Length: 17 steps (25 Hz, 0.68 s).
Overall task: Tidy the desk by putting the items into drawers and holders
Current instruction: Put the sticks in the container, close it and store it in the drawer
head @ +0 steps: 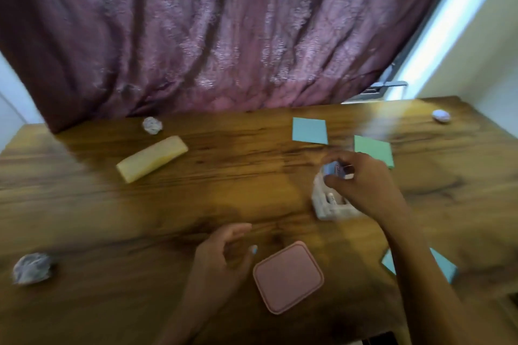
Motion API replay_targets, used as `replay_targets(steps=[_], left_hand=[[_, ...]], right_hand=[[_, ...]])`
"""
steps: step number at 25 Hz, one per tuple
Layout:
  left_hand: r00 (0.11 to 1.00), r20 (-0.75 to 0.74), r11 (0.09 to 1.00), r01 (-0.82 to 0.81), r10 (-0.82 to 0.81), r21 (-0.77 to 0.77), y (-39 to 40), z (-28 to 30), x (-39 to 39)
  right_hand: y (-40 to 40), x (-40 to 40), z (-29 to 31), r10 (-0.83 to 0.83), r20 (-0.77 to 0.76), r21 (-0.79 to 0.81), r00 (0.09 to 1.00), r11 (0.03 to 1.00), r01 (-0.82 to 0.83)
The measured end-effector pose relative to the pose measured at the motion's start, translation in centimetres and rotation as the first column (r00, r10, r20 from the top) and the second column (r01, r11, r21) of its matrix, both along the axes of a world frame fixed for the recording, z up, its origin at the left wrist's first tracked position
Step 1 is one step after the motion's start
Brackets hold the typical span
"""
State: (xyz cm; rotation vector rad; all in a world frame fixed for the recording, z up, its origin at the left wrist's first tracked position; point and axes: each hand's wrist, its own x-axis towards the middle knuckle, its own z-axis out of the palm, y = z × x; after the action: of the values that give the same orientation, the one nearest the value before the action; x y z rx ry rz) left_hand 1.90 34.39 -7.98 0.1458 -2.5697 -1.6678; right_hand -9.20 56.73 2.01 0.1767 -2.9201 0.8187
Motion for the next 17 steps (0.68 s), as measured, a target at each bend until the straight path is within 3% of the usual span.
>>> replay_targets(steps=[3, 6, 9, 13, 17], left_hand=[[0.983, -0.017, 0.974, 0.178, -0.182, -0.138, 2.7, 0.4, -0.4], [0.956, -0.010, 0.917, 0.277, -0.292, -0.288, 4.6, 0.5, -0.4], [0.940, 0.064, 0.858, 0.332, -0.334, -0.391, 5.3, 0.3, -0.2], [0.920, 0.136, 0.708, 0.372, -0.369, -0.600, 5.6, 0.5, 0.2], [0.917, 0.186, 0.663, 0.386, -0.353, -0.642, 6.0, 0.5, -0.1]], right_hand=[[2.5, -1.7, -1.5, -0.166, 0.098, 0.175, 0.981, 0.973, 0.147], [3.0, -3.4, -3.4, -0.212, 0.201, 0.249, 0.956, 0.955, 0.159], [2.7, -4.6, -4.4, -0.202, 0.287, 0.340, 0.936, 0.935, 0.097], [2.4, -5.4, -5.8, -0.205, 0.303, 0.441, 0.931, 0.896, 0.053], [2.3, -4.8, -5.1, -0.203, 0.324, 0.440, 0.924, 0.897, 0.043]])
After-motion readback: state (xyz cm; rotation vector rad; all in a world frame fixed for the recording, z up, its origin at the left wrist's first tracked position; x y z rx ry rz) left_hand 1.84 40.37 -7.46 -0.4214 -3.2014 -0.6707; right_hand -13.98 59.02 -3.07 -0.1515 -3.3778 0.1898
